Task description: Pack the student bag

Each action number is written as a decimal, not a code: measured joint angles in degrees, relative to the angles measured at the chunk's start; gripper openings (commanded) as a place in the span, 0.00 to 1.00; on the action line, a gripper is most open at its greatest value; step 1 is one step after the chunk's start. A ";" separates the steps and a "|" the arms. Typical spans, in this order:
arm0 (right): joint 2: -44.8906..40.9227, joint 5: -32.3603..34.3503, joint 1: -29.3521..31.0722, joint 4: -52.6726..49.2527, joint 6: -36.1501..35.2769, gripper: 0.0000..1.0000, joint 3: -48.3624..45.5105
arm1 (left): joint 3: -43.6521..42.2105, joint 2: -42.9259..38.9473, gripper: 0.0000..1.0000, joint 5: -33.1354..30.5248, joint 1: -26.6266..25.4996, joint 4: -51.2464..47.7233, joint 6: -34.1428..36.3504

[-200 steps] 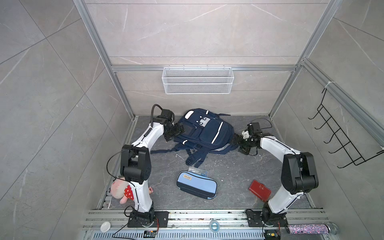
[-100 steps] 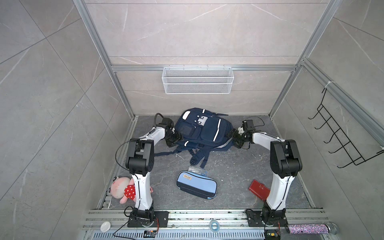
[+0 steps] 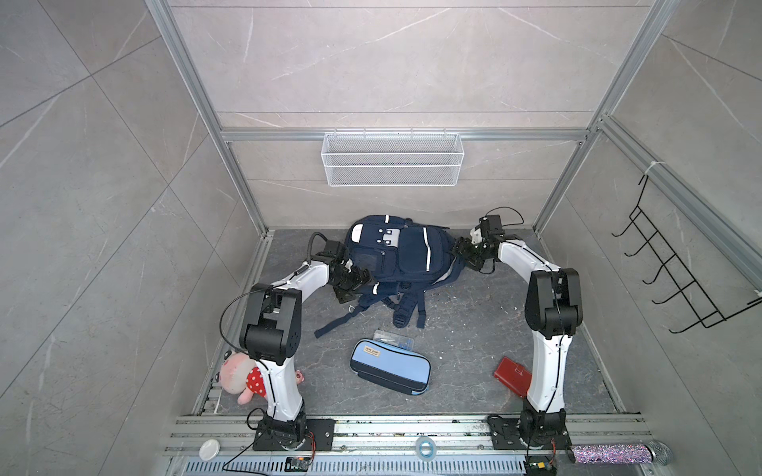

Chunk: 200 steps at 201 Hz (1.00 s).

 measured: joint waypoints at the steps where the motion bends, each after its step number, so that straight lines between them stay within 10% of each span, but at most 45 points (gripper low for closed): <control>1: -0.09 0.11 0.00 -0.09 -0.07 0.81 -0.02 | -0.04 -0.09 0.99 -0.02 0.02 -0.04 0.00; 95: -27.65 9.18 8.37 -7.04 -1.09 0.81 -17.90 | -3.96 -10.03 0.93 -2.10 -1.92 -7.15 1.81; 200: -7.61 7.32 26.95 -4.24 -6.99 0.59 -8.52 | -5.44 0.63 0.85 7.74 -2.82 11.82 -10.21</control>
